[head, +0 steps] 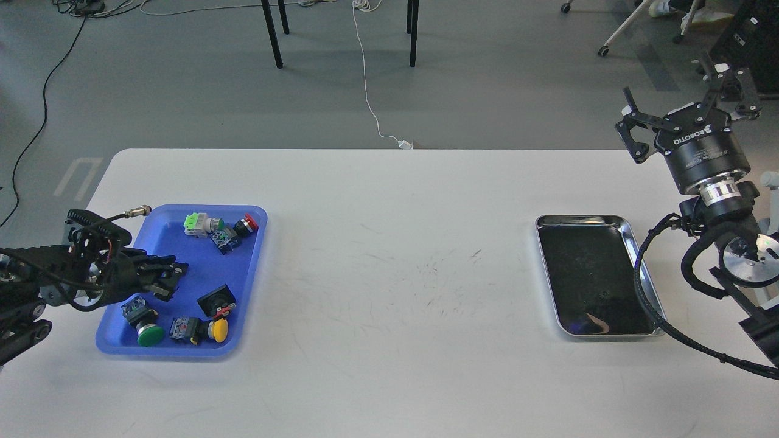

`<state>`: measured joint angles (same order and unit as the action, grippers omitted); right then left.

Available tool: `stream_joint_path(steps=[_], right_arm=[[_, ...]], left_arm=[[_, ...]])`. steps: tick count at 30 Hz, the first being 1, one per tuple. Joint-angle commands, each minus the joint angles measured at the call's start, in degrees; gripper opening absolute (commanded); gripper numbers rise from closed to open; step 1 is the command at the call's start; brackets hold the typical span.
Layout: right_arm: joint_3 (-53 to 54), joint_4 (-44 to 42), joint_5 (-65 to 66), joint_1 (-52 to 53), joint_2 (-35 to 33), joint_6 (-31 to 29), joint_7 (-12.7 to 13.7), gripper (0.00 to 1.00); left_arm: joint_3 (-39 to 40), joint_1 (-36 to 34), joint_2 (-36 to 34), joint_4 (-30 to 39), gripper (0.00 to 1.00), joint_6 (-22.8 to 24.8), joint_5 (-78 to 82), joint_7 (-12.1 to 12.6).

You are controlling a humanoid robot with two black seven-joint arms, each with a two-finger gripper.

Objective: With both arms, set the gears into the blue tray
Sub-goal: 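Carry the black part into the blue tray and open the left gripper, then move the right gripper back over the silver tray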

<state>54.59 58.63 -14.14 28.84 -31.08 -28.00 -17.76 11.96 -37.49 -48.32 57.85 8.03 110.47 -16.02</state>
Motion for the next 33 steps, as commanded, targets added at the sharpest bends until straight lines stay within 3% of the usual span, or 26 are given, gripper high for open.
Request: stream_joint_path(steps=[1, 4, 9, 12, 17, 21, 27, 33], right_arm=[[-0.1, 0.0, 0.0, 0.1, 0.0, 0.0, 0.0, 0.99], [-0.2, 0.1, 0.1, 0.2, -0.7, 0.0, 0.0, 0.99], [-0.4, 0.1, 1.3, 0.8, -3.8, 0.0, 0.1, 0.99], [-0.4, 0.0, 6.4, 2.6, -6.7, 0.0, 0.1, 0.99], [-1.2, -0.1, 15.2, 5.8, -11.1, 0.0, 0.2, 0.99], [-6.9, 0.1, 23.2, 10.6, -14.4, 0.0, 0.1, 0.99], [-17.6, 0.1, 27.6, 20.8, -19.1, 0.0, 0.1, 0.99], [-38.0, -0.1, 40.0, 38.1, -19.7, 0.0, 0.0, 0.99]], left_arm=[[0.9, -0.5, 0.1, 0.2, 0.75, 0.0, -1.7, -0.1], [1.0, -1.7, -0.5, 0.9, 0.82, 0.1, -9.2, -0.2], [1.0, -9.2, -2.1, 0.9, 0.92, 2.5, -31.2, -2.8], [1.1, -13.7, -2.7, 0.9, 0.94, 5.2, -47.7, -2.6], [6.6, -16.5, 0.0, 0.6, 0.98, 5.6, -75.2, -2.4], [12.0, -16.4, 4.1, 0.2, 0.98, 5.8, -90.8, -2.3], [18.3, -15.8, 12.9, -2.9, 0.98, 5.8, -101.2, -2.3], [27.3, -13.8, 19.9, -7.8, 0.98, 5.2, -115.5, -2.3]])
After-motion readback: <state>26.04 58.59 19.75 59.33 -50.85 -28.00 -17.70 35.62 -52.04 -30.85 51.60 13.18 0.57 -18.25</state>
